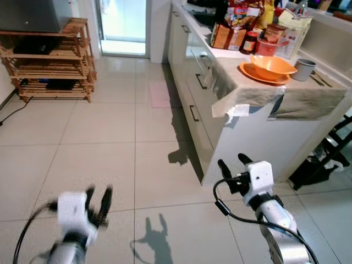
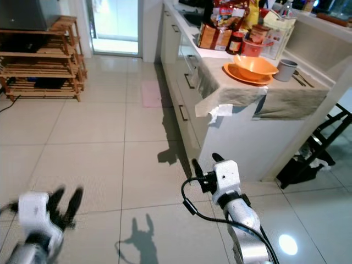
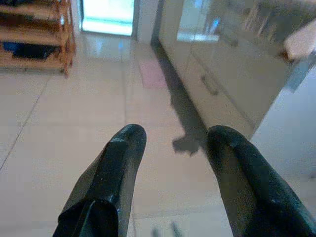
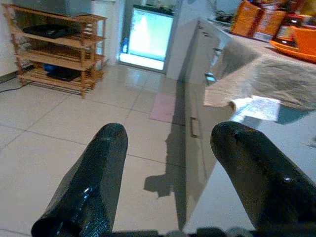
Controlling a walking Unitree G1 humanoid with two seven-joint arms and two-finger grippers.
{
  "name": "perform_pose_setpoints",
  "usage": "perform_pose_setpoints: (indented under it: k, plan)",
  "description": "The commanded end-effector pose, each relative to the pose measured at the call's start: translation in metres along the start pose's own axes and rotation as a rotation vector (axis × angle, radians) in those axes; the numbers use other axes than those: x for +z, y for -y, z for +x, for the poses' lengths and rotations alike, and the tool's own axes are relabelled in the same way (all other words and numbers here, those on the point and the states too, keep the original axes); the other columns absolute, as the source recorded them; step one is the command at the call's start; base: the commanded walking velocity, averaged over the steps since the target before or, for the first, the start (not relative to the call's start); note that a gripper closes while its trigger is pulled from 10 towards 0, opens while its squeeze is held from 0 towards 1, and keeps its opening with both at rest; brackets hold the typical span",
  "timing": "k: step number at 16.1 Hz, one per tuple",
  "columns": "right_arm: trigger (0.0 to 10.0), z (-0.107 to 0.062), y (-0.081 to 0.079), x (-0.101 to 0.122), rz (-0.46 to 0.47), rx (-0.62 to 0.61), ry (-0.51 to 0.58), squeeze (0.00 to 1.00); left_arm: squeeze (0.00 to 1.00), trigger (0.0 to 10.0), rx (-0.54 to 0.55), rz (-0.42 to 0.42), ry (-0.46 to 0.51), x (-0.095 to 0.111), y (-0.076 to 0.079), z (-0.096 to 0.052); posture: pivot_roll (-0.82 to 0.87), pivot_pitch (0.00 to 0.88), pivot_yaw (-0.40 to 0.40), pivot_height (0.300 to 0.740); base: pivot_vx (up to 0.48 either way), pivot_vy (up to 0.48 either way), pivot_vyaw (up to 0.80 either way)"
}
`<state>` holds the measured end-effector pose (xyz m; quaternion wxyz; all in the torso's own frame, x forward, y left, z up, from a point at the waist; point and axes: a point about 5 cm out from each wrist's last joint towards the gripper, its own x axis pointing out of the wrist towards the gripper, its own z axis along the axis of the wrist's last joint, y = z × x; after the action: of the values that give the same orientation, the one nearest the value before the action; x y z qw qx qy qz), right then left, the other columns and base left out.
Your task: Setting the table
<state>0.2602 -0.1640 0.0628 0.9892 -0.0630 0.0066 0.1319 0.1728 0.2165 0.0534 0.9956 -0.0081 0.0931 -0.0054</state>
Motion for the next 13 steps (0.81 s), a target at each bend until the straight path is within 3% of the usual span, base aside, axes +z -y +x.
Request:
perform_pose_setpoints:
  k: [1, 3, 4, 7, 10, 13]
  plan:
    - [10.0, -0.013, 0.008, -0.012, -0.017, -0.022, -0.032, 0.0, 0.0, 10.0, -0.002, -0.011, 0.019, 0.0, -0.002, -0.001, 0.05, 0.0, -0.065, 0.74, 0.0, 0.0, 0.0]
    - [10.0, -0.021, 0.006, -0.024, -0.015, -0.004, -0.054, 0.0, 0.0, 10.0, -0.023, -0.014, 0.05, 0.004, 0.004, 0.003, 0.04, 0.0, -0.063, 0.74, 0.0, 0.0, 0.0]
    - [10.0, -0.025, 0.008, -0.038, 0.001, -0.016, -0.083, 0.0, 0.0, 10.0, -0.017, -0.027, 0.08, 0.005, 0.014, 0.007, 0.04, 0.0, -0.067, 0.74, 0.0, 0.0, 0.0]
    - [10.0, -0.04, 0.013, -0.06, 0.022, -0.024, -0.141, 0.0, 0.0, 10.0, 0.025, -0.064, 0.079, 0.004, 0.009, 0.009, 0.05, 0.0, -0.078, 0.74, 0.0, 0.0, 0.0]
    - [10.0, -0.046, 0.012, -0.066, 0.02, -0.009, -0.139, 0.0, 0.0, 10.0, 0.035, -0.051, 0.052, -0.006, 0.006, 0.011, 0.05, 0.0, -0.079, 0.74, 0.0, 0.0, 0.0]
    - [10.0, -0.036, 0.014, -0.058, 0.02, -0.008, -0.094, 0.0, 0.0, 10.0, 0.068, -0.078, 0.054, -0.011, -0.005, 0.02, 0.06, 0.0, -0.079, 0.74, 0.0, 0.0, 0.0]
